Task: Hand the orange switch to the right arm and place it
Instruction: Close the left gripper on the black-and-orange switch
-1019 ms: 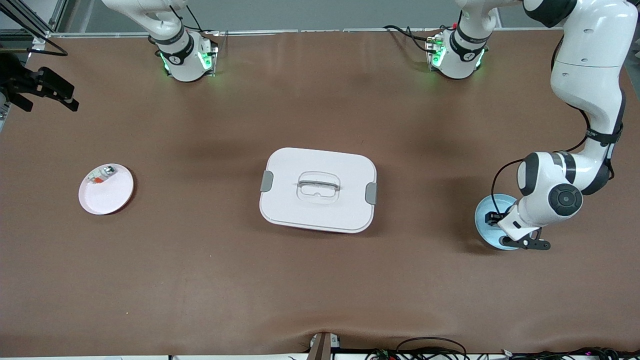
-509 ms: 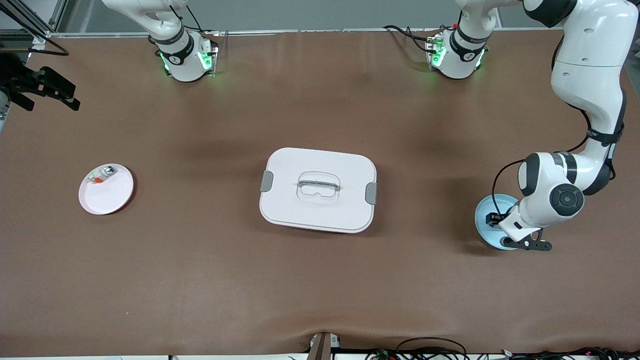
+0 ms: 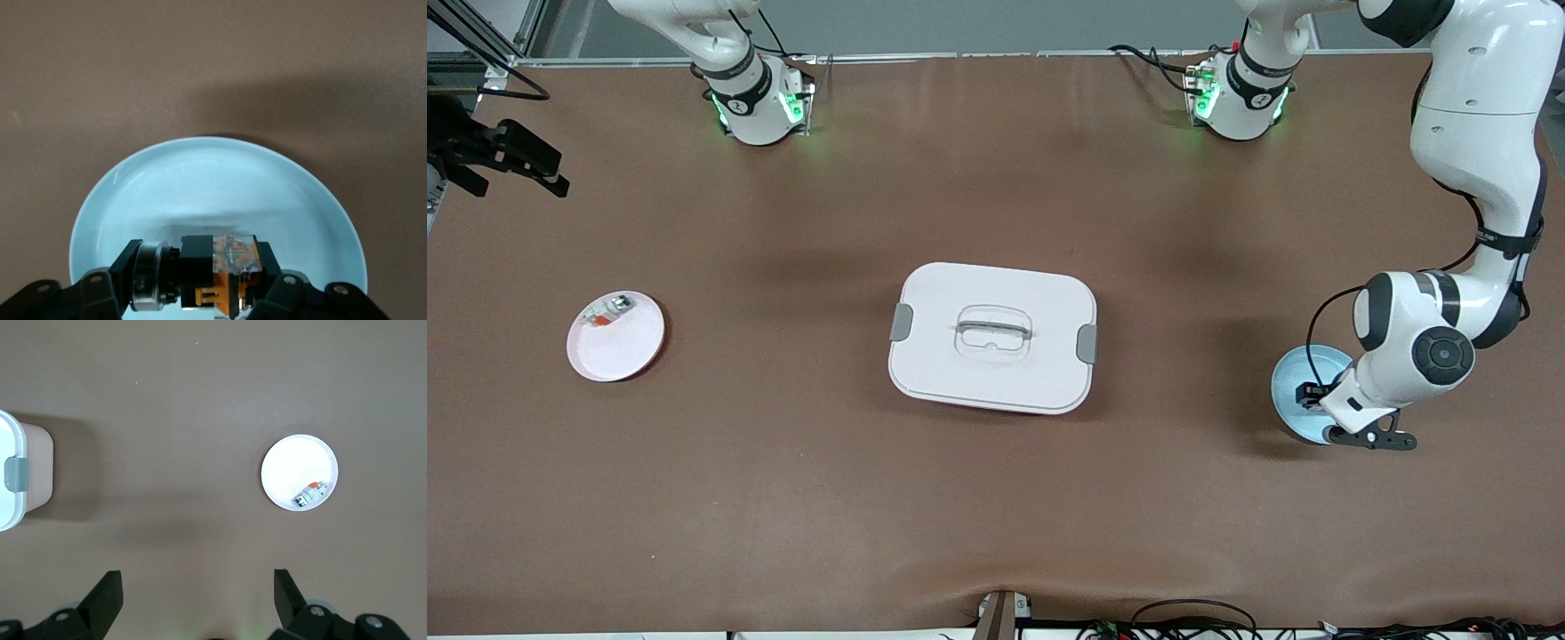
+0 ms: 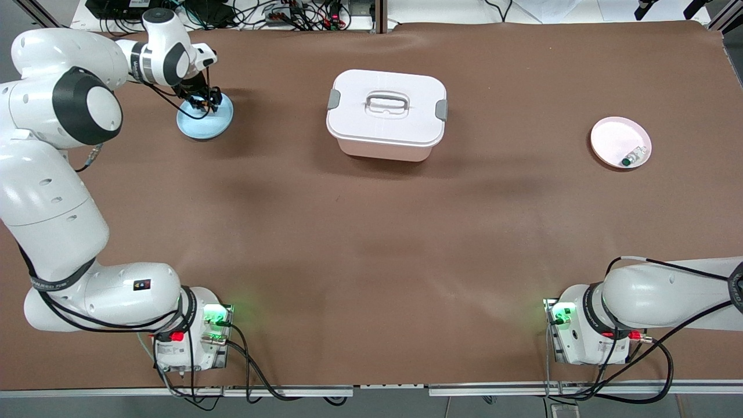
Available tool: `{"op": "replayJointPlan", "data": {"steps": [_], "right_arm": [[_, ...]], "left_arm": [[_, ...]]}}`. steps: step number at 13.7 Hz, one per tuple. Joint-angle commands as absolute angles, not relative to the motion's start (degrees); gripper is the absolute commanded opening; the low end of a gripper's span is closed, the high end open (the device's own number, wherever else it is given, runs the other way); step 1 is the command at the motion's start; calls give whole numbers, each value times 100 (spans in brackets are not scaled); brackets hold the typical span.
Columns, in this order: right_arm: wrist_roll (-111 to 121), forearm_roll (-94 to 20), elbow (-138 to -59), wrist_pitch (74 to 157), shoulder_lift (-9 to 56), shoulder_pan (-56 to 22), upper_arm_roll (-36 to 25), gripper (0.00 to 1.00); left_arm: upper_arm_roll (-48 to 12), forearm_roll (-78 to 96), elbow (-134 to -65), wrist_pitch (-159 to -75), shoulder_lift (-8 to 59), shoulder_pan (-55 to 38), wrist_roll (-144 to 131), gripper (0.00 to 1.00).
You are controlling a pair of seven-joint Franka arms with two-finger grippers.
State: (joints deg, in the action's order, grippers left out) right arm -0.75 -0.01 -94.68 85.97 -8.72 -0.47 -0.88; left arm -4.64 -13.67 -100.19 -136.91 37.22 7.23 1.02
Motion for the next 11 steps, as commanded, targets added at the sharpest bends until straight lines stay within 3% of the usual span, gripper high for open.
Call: {"op": "replayJointPlan", "data": {"steps": [1,11], "right_arm": [[-219,-70,-9369,8508,-835,-62,-97,100],[-501,-229,-9387,8490,-844,-228,-97,100]], "left_arm": [[-492,-1415,-10081,-13623,3490,729,26,29],[-800,-986,-10029,-12139,2550,738,44,29]]}}
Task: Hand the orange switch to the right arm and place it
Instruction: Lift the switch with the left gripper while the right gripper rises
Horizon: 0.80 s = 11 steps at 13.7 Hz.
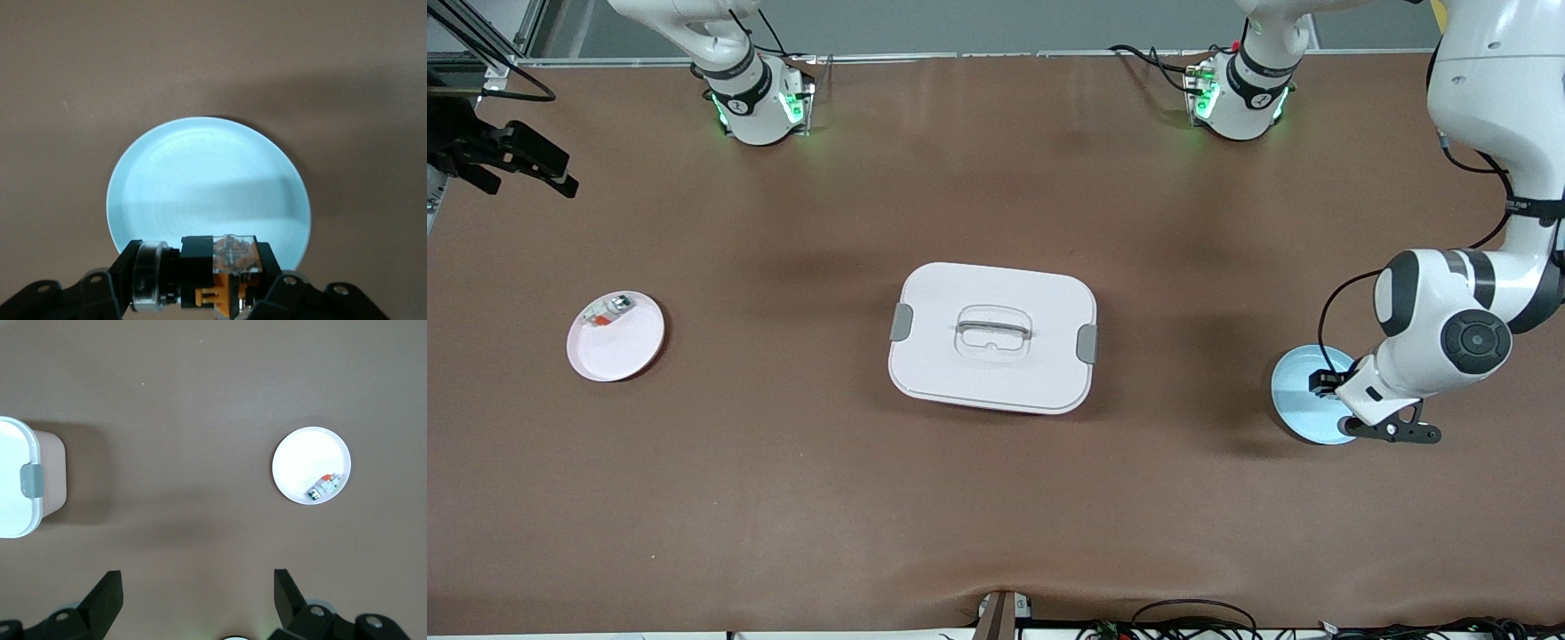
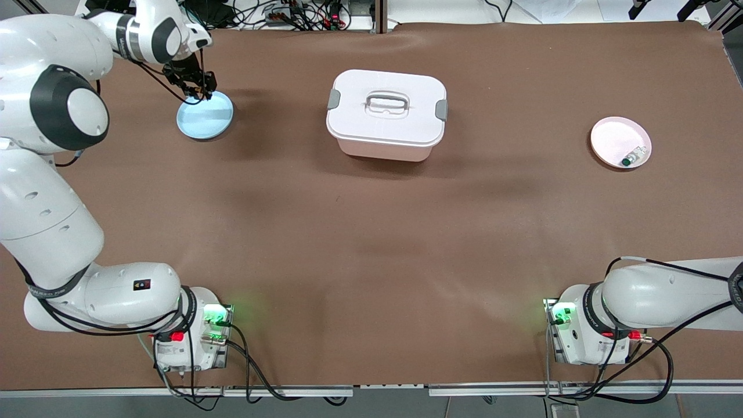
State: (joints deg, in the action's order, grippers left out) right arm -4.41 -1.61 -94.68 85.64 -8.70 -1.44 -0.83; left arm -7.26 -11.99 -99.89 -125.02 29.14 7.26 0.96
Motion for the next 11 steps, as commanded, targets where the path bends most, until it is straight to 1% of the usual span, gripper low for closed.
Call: {"op": "replayJointPlan", "data": {"steps": [1,7,10,11], "right_arm": [[-501,-229,-9387,8482,-844,-229,-97,100],[-501,-237,-9361,8490,-721,-158,-123,100],[-492,-237,-9343,8473,-616,-176,-132,100],[-510,-237,-9343,8455,-467,-193,-132,100]], "left_arm": [[-809,-941,-10020,-11955,2444,730,44,29],[-1317,-581,-9669,-10768,1961,738,-465,29],[-1493,-89,-9563,-10521,1688,712,-807,29],[-1642,-44,-9563,-10521,1583,721,-1026,29]]}}
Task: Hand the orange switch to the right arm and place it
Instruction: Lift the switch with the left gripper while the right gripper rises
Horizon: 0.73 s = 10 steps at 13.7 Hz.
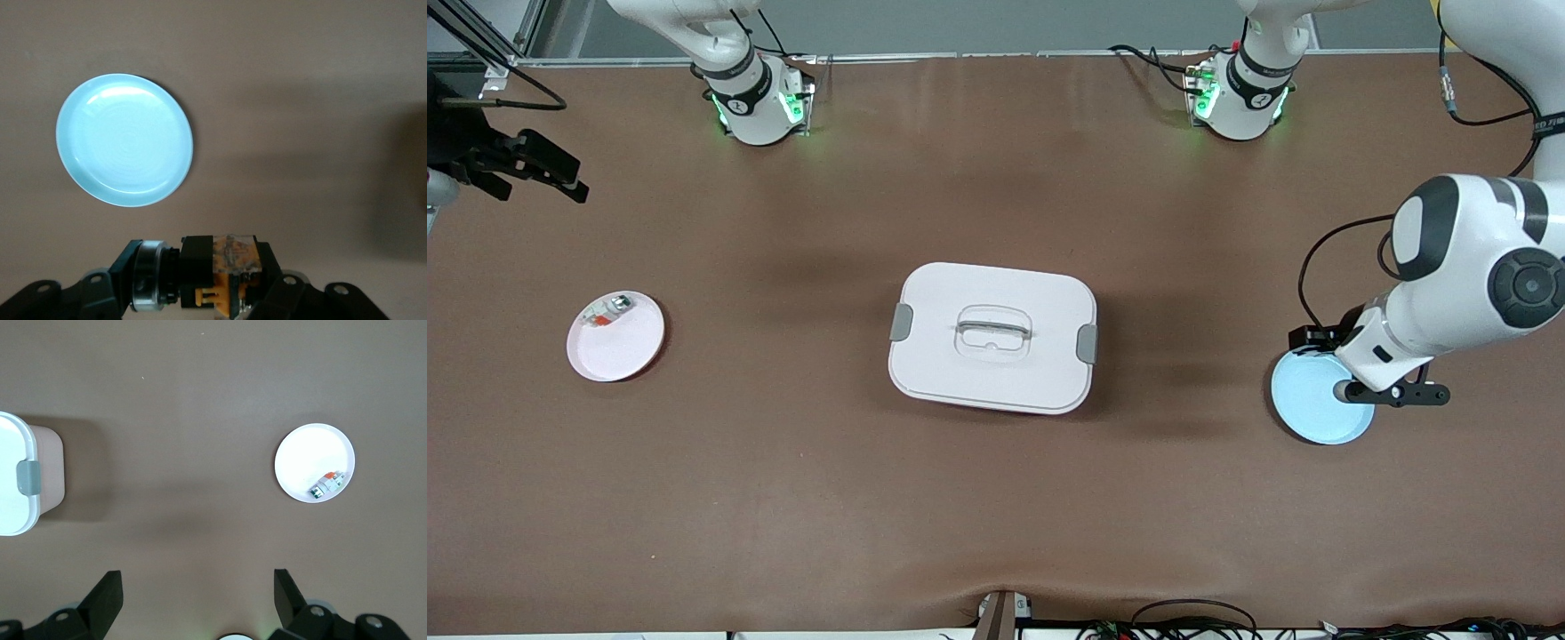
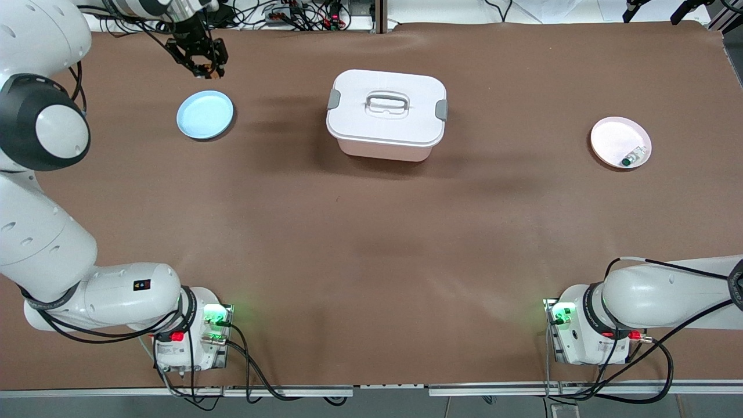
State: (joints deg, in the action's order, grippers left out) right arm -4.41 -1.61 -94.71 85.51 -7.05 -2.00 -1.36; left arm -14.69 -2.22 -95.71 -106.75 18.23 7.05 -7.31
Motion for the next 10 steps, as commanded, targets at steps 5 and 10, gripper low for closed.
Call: {"op": "replayJointPlan", "data": {"steps": [5,10], "right_arm": [[-475,-185,-9290,8464,-79,-150,-141,100],[-483,-167,-9176,8429,466,-140,-141,100]], "left_arm": [[-2047,421,-9001,-10161,1494,712,-2036,29],[-2636,624,-8491,-10090,1503,712,-3890,29]]}}
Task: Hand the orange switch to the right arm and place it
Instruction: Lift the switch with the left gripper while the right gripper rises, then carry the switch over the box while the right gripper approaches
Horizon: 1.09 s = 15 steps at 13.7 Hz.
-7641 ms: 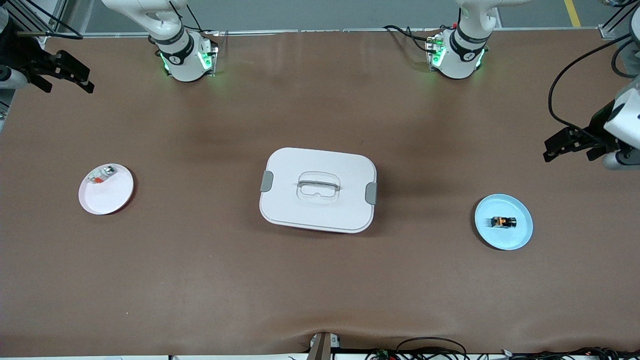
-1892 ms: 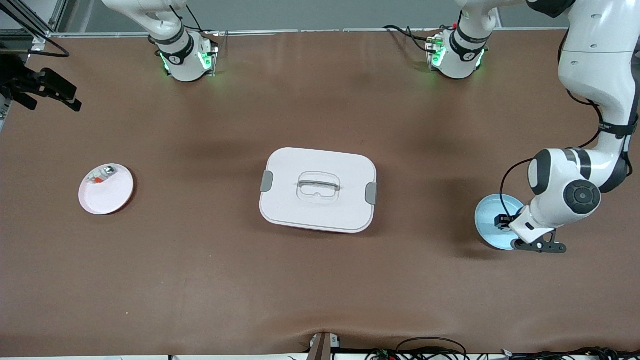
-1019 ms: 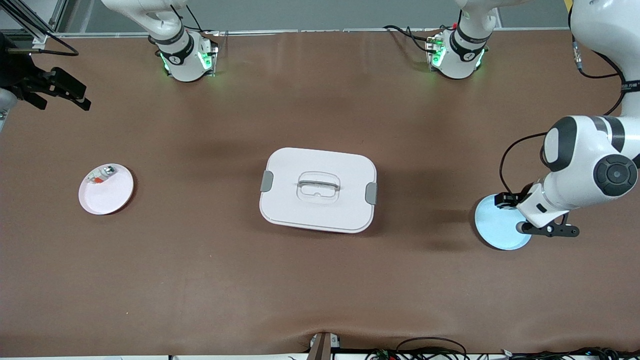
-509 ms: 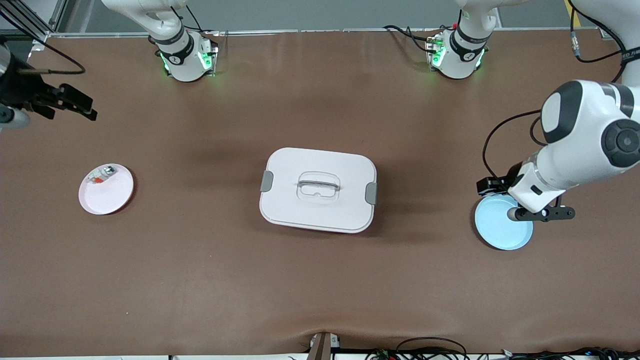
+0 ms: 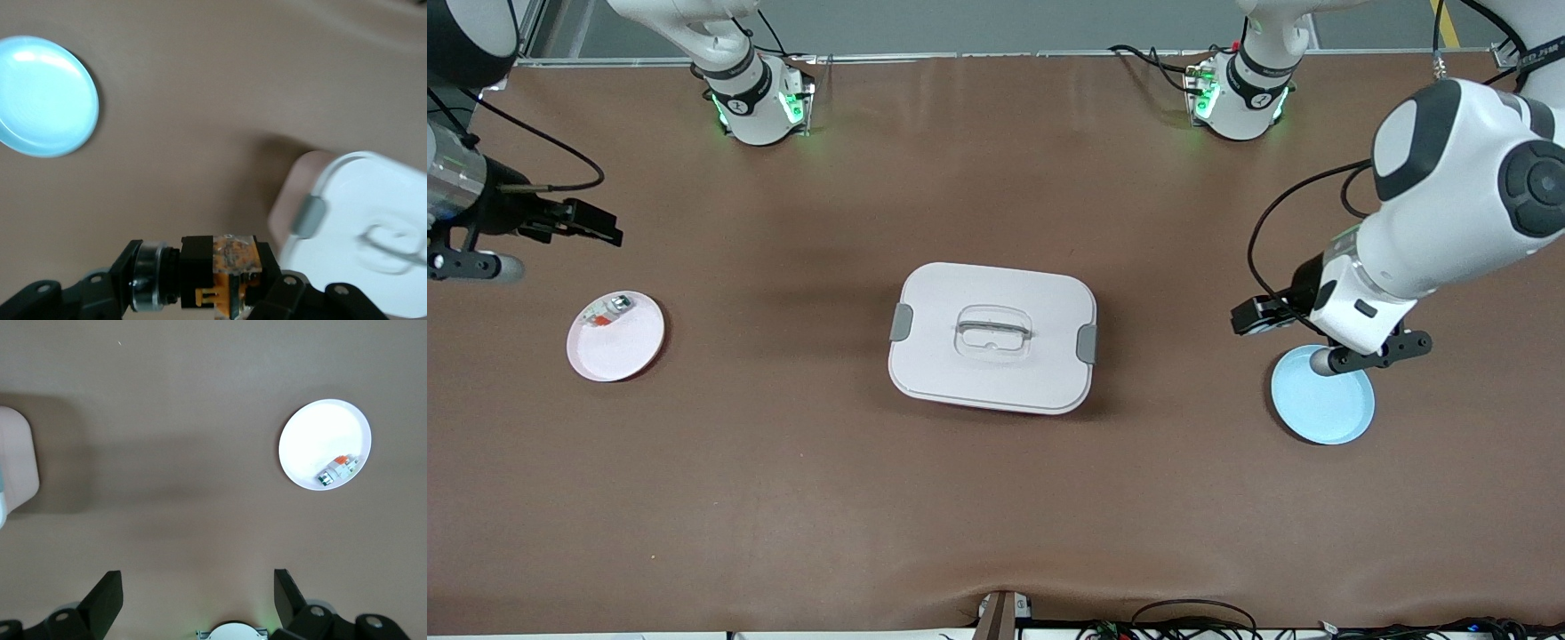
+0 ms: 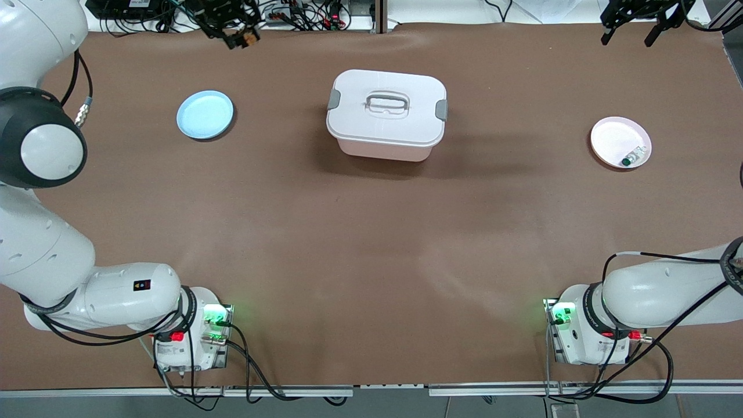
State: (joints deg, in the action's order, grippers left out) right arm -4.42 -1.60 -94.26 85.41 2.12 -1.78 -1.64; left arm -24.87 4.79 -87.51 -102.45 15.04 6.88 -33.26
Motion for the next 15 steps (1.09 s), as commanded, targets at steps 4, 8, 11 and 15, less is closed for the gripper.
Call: {"op": "replayJointPlan", "data": {"steps": [4,8,11,15], "right_arm": [[-528,-228,-9228,8429,510,-132,-141,100],[-492,-456,-9290,8472,519,-35,-141,100],[-492,-571,-9369,8499,510,0,-141,100],[-475,-904,-9457,8665,510,-35,-132,100]], "left_arm": [[-2970,878,-8289,-10090,1503,712,-4534,29],[-3330,1072,-8253,-10169,1529,686,-5290,29],[-3533,1256,-8227,-10239,1529,686,-5755,29],[-3788,1301,-8165,-10511,1564,659,-6378,29]]}}
